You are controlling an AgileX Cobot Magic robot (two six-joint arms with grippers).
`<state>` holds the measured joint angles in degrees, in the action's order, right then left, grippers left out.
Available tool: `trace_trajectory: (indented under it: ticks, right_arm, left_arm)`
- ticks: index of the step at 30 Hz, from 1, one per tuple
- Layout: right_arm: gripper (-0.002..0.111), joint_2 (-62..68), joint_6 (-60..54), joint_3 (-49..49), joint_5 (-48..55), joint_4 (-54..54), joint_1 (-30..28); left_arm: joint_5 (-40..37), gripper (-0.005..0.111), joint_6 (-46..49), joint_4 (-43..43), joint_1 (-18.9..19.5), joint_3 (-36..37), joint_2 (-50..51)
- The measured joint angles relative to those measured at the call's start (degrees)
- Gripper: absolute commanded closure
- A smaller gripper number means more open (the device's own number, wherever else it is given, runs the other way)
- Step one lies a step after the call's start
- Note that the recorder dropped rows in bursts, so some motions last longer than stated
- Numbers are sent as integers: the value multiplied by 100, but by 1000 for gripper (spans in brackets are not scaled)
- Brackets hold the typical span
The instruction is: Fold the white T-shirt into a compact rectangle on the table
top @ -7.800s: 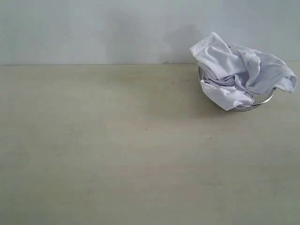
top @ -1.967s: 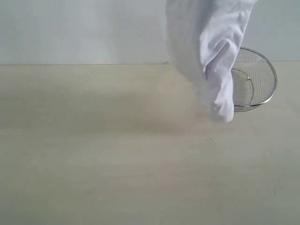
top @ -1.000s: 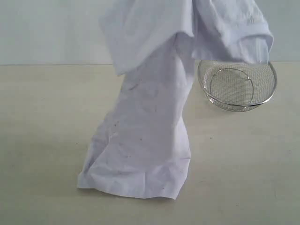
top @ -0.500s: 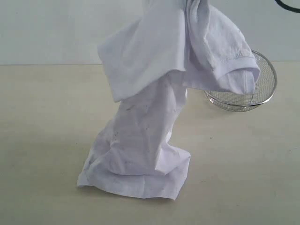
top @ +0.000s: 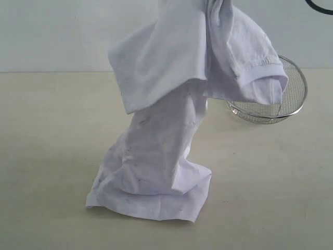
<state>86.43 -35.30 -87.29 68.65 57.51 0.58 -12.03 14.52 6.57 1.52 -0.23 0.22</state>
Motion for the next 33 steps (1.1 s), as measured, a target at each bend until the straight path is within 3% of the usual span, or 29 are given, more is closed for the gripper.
trace_trajectory:
  ticks: [8,16,18,20,23,26,33]
  right_arm:
    - [108,0,12,0,10,-34,0]
    - [108,0,38,0,22,-34,0]
    - [108,0,38,0,22,-34,0]
    - [108,0,38,0,22,-34,0]
    - [108,0,38,0,22,-34,0]
    - [108,0,38,0,46,-34,0]
    - [108,153,-34,0,115,-22,0]
  left_arm:
    - [2011,102,237,353,0,0,0]
    - [2929,102,224,368,0,0,-8]
    - [3362,102,-486,368,0,0,-8]
    - [3587,102,-1798,129,-4,0,-8]
    - [3384,102,-3191,-657,-15,-61,5]
    - [2805,102,-3635,-1153,-15,-492,272]
    - [809,102,-3837,-1260,-15,-2808,1994]
